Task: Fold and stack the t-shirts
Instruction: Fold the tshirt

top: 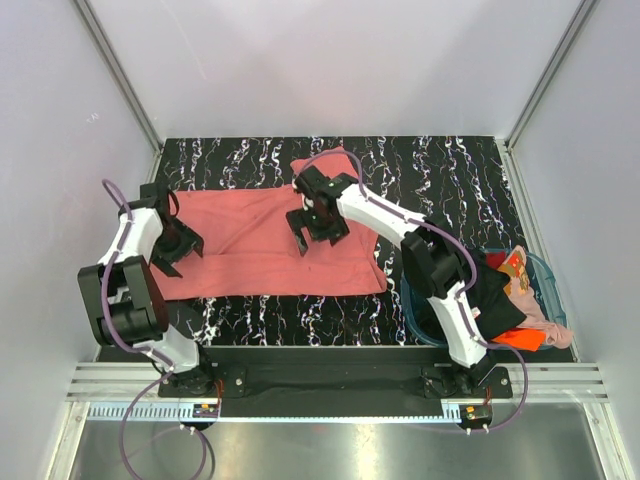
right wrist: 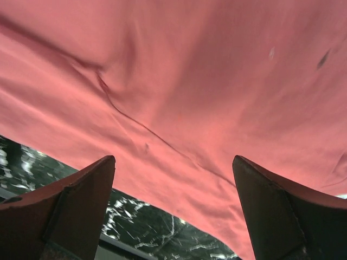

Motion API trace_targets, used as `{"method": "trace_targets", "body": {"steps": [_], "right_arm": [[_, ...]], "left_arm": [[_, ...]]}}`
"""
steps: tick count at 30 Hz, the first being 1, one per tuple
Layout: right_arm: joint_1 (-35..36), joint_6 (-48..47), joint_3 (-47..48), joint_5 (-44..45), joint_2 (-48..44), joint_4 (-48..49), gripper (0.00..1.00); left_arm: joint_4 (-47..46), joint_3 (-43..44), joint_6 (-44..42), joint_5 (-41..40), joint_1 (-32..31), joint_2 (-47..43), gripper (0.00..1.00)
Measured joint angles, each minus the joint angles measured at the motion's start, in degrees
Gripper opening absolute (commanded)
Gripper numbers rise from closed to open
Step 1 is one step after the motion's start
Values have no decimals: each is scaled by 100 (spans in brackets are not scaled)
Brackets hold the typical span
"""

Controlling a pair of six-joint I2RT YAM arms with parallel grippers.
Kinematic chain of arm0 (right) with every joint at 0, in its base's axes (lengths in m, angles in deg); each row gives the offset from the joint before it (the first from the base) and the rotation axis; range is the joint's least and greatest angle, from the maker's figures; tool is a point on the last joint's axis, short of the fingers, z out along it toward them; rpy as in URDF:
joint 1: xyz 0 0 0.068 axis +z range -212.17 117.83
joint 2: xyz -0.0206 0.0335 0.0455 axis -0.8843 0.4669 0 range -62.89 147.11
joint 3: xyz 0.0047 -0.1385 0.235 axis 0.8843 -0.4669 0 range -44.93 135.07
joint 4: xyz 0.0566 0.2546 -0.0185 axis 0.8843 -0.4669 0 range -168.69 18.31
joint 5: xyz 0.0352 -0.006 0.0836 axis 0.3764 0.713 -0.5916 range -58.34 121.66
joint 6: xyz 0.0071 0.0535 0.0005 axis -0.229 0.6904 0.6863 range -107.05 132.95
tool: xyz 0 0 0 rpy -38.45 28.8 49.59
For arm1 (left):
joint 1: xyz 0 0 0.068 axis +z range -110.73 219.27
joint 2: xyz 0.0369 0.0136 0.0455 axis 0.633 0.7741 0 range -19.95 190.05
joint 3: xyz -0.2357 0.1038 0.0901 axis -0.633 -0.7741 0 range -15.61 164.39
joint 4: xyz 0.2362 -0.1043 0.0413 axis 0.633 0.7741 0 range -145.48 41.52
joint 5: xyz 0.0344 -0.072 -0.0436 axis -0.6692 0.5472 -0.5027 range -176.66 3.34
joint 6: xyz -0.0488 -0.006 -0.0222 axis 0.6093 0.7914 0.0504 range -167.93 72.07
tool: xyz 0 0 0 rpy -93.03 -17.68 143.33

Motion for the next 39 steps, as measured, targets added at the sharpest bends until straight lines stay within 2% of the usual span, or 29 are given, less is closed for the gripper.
{"method": "trace_targets", "body": {"steps": [6, 18, 28, 33, 36, 39], "right_arm": [[83, -48, -385, 273, 9, -173, 97], [420, 7, -1904, 909, -450, 684, 98], [778, 417, -3032, 695, -1226, 704, 99], [748, 472, -2721, 796, -1261, 291, 99], [601, 479, -2031, 994, -1257, 149, 96], [153, 597, -1196, 1167, -1217, 240, 92]], "left_arm": [[-254, -92, 37, 20, 317, 461, 73], [-533, -907, 57, 125, 1058, 553, 73], [-417, -1851, 173, 326, 1631, -376, 73], [-90, -1733, 131, 168, 1690, -800, 74], [105, -1290, 46, 160, 1674, -1143, 74], [-2, -621, -114, 190, 1508, -1386, 73]]}}
